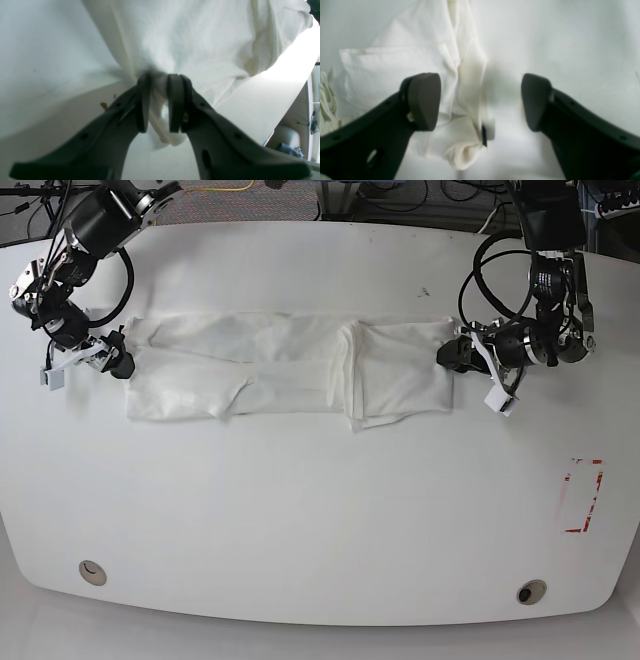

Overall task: Fold the T-shirt properly
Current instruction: 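Hold both shirt ends and pull them slightly apart to flatten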

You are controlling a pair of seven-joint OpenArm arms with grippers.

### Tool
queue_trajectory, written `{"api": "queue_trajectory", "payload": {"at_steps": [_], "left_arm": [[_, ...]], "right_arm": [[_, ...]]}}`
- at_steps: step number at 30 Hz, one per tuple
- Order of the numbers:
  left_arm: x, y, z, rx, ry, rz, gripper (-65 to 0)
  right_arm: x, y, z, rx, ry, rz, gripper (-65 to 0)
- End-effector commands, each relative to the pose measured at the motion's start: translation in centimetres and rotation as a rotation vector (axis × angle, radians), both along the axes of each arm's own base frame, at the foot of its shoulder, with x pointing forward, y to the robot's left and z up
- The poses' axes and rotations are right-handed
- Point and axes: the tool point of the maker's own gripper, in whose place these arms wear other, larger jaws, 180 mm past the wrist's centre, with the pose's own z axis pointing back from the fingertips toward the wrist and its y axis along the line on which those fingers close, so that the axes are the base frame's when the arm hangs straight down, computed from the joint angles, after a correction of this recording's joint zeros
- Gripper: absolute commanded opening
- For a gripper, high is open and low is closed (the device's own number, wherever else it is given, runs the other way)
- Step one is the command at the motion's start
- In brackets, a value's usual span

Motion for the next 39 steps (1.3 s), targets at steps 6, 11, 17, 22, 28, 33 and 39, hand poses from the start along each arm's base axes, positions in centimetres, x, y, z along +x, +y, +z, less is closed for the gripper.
{"api": "queue_trajectory", "payload": {"at_steps": [6, 11, 17, 22, 28, 33, 39], "left_arm": [[0.8, 1.0, 0.4, 0.055, -0.026, -0.001, -54.7], [0.7, 1.0, 0.3, 0.061, -0.023, -0.004, -54.7], [0.6, 1.1, 0.2, 0.063, -0.02, -0.004, -54.7], [0.6, 1.1, 0.2, 0.063, -0.02, -0.004, -54.7], [0.6, 1.1, 0.2, 0.064, -0.019, -0.005, -54.7], [0.4, 1.4, -0.2, 0.096, -0.012, -0.012, -54.7], [0.3, 2.3, -1.0, 0.173, 0.006, -0.025, -54.7]], "right_arm": [[0.0, -1.5, -0.3, 0.02, 0.011, -0.026, -16.2], [0.2, 0.7, -1.2, 0.058, 0.019, -0.004, -16.2], [0.6, 3.4, -2.1, 0.093, 0.03, 0.039, -16.2], [0.7, 5.2, -2.8, 0.129, 0.033, 0.049, -16.5], [0.7, 6.5, -3.2, 0.15, 0.037, 0.059, -17.0], [1.0, 7.4, -3.2, 0.142, 0.042, 0.097, -23.9], [1.7, 7.3, -1.6, 0.07, 0.009, 0.14, -50.9]]}}
